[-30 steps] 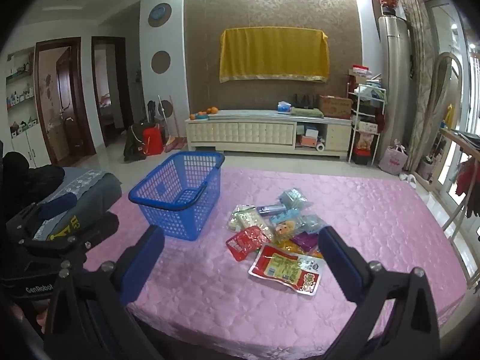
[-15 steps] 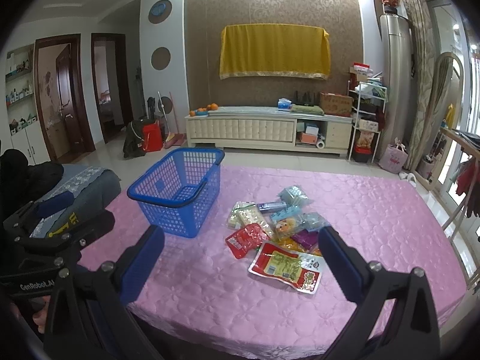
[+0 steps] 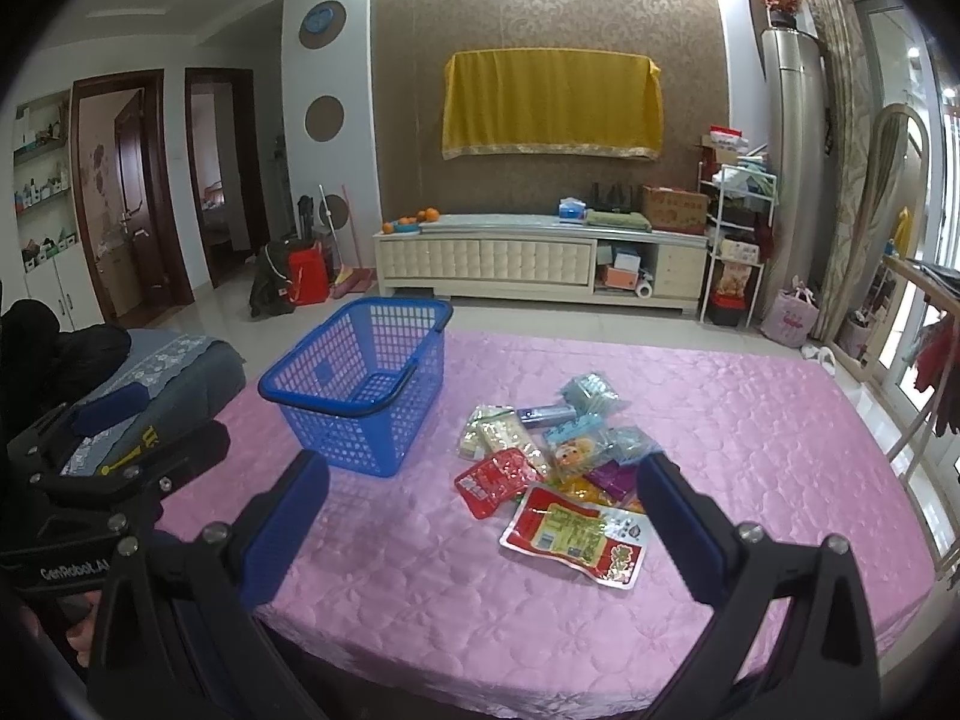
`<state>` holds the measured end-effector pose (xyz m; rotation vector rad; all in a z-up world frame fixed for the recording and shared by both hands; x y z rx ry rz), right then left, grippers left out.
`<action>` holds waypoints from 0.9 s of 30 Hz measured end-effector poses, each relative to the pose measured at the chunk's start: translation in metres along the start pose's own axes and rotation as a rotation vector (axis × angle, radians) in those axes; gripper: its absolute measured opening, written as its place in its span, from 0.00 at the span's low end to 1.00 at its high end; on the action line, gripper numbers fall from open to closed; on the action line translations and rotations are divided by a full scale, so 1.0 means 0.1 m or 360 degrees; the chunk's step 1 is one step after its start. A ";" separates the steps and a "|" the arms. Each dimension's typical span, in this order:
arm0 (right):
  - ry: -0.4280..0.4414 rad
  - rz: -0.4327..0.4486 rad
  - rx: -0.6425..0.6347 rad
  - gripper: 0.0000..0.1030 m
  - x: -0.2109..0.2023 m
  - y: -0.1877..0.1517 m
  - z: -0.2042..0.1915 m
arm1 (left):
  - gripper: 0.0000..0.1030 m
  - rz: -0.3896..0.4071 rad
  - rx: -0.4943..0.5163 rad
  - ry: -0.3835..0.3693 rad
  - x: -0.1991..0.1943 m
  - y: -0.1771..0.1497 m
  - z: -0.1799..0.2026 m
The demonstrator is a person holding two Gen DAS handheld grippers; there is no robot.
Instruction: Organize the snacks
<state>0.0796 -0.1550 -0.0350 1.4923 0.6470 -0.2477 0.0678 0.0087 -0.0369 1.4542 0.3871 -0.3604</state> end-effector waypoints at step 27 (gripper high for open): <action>0.0000 0.0008 -0.0010 1.00 -0.01 -0.02 -0.03 | 1.00 -0.0010 -0.0012 -0.0021 -0.02 0.00 -0.01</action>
Point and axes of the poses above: each gripper's, at about its wrist camera, not at the fingertips, and x roughly the way its jaws point, z to its right, y to its top, the point moved 8 cm from there along x, roughly the way its jaws point
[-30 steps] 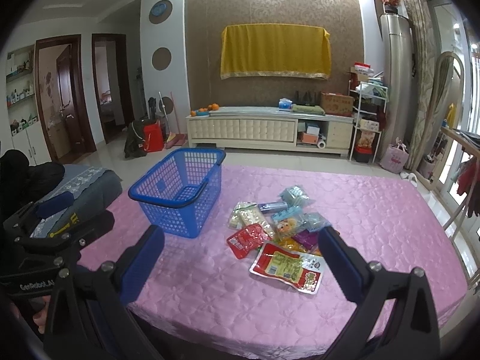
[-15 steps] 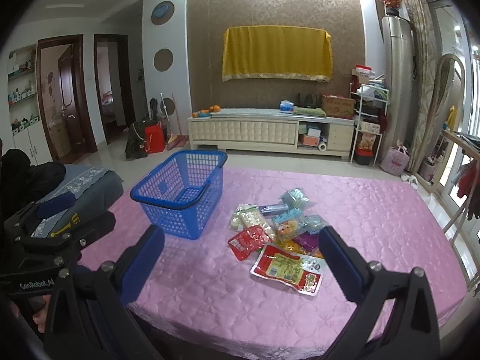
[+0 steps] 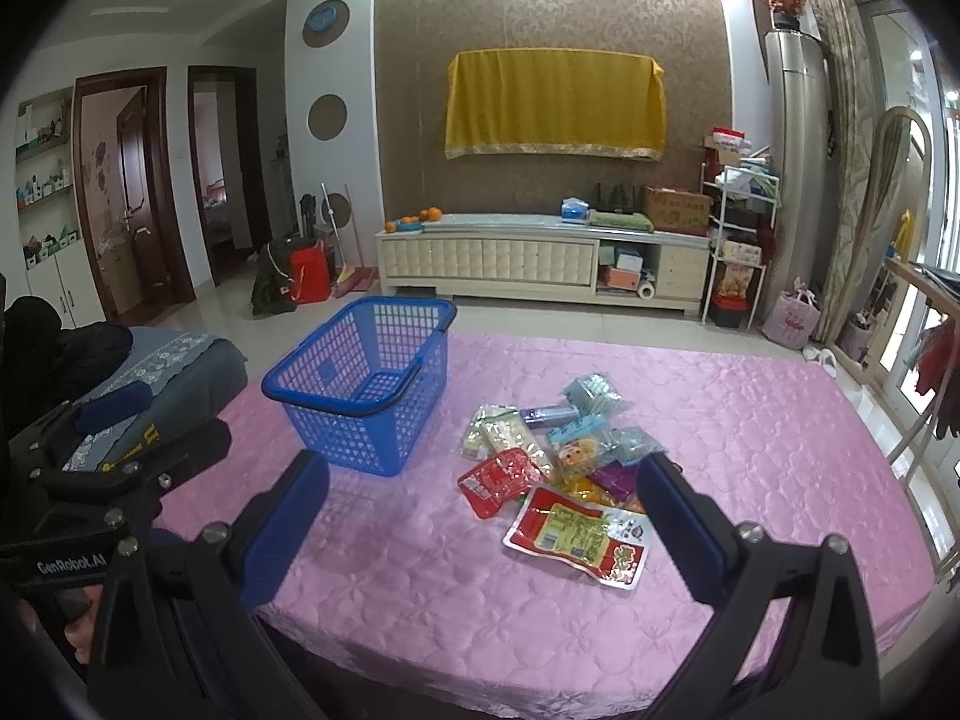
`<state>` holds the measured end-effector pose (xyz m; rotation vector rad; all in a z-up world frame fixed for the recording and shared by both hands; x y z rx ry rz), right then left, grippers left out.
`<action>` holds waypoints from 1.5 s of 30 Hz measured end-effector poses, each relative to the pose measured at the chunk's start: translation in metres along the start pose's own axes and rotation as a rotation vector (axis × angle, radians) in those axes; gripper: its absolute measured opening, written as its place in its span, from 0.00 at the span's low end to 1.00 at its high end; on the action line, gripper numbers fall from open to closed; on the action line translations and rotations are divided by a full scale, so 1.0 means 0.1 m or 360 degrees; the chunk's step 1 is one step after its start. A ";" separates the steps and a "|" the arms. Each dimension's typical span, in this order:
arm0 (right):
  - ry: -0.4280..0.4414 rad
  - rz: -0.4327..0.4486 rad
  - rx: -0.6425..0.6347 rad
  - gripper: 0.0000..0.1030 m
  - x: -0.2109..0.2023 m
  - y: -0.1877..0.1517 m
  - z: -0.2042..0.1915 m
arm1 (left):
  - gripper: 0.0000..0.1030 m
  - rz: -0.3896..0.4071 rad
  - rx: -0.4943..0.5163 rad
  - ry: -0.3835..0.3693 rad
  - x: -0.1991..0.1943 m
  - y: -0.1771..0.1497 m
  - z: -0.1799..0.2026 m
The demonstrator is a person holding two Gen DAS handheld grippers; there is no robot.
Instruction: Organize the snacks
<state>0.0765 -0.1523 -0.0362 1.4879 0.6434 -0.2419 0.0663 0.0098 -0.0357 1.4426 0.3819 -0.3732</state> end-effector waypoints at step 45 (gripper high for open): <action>-0.0117 -0.0149 0.0072 1.00 0.73 0.54 1.01 | 1.00 -0.0273 0.0110 -0.0298 1.29 0.60 0.82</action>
Point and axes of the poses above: each gripper's, at about its wrist camera, not at the fingertips, and x roughly the way its jaws point, z to its right, y to its top, the point moved 8 cm from there along x, roughly the way its jaws point
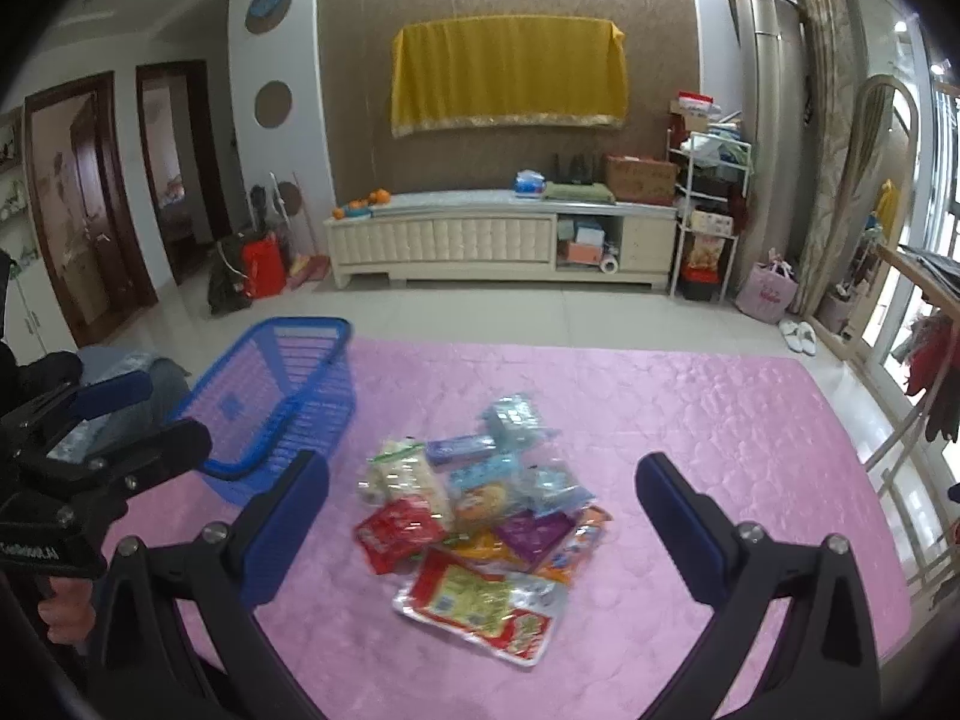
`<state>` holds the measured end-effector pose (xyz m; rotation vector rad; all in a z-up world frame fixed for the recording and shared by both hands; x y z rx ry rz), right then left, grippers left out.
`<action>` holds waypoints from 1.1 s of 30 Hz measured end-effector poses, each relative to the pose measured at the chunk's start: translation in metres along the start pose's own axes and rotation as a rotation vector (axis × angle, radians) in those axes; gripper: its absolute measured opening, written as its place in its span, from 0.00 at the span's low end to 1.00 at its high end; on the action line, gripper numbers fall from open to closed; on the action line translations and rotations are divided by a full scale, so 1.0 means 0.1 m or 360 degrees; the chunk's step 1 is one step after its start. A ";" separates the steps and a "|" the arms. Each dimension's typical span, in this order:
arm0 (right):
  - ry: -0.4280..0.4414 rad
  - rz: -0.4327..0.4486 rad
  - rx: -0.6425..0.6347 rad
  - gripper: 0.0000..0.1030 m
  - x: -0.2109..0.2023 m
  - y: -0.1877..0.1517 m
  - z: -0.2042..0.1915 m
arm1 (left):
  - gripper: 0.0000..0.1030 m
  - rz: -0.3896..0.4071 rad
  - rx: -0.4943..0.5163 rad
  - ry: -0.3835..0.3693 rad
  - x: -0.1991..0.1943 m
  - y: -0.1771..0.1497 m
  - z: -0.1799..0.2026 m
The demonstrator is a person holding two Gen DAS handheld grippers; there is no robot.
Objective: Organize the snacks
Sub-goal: 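Move both grippers over the snack pile toward the blue-wrapped bread packs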
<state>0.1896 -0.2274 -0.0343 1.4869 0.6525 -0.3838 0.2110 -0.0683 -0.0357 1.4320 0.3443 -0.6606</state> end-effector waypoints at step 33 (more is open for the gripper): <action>-0.0068 -0.0589 0.0317 1.00 1.79 -0.52 1.49 | 1.00 -0.1030 -0.0565 0.0104 2.78 -0.55 0.14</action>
Point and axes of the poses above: each gripper's, at about its wrist camera, not at the fingertips, and x roughly the way its jaws point, z to its right, y to its top, the point moved 8 cm from there along x, roughly the way its jaws point
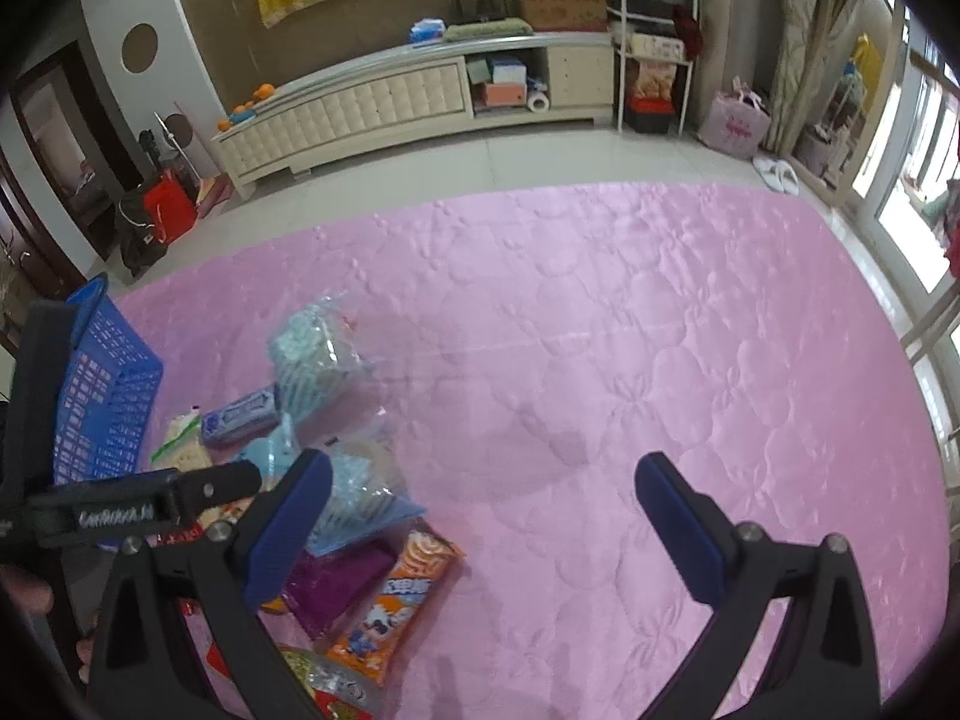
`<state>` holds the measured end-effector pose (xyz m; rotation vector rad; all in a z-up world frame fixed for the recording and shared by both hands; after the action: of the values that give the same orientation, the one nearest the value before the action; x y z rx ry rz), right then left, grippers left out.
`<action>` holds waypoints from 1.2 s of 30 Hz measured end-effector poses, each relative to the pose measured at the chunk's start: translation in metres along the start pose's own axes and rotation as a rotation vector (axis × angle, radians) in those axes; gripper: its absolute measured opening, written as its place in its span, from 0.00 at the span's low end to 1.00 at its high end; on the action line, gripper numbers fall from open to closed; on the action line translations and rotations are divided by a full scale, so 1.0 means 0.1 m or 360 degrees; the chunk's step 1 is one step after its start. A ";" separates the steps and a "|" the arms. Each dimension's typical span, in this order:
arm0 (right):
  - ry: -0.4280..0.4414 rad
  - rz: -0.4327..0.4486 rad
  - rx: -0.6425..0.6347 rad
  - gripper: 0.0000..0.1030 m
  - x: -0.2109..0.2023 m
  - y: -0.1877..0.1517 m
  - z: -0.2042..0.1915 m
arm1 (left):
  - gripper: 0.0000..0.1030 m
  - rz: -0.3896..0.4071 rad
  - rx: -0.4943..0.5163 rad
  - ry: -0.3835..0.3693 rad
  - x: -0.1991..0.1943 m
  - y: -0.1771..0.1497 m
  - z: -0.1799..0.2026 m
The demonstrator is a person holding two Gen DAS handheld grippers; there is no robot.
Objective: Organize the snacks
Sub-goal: 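Move both grippers over the snack pile toward the blue-wrapped bread packs, then grasp a blue bread pack with the left gripper while the right grasps another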
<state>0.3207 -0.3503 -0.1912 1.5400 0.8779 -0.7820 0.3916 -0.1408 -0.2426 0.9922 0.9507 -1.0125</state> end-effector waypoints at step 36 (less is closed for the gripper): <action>0.0199 -0.0258 -0.0547 0.97 0.58 -0.13 -0.79 | 0.66 0.0284 0.0401 0.0126 -0.53 -0.10 -0.27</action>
<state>0.3396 -0.2646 -0.2368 1.2342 1.1756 -0.6149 0.3643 -0.1054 -0.2016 1.3120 0.7946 -0.9628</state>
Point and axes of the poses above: each gripper's, at about its wrist camera, not at the fingertips, and x roughly the way its jaws point, z to its right, y to its top, the point moved 8 cm from there along x, roughly the way its jaws point
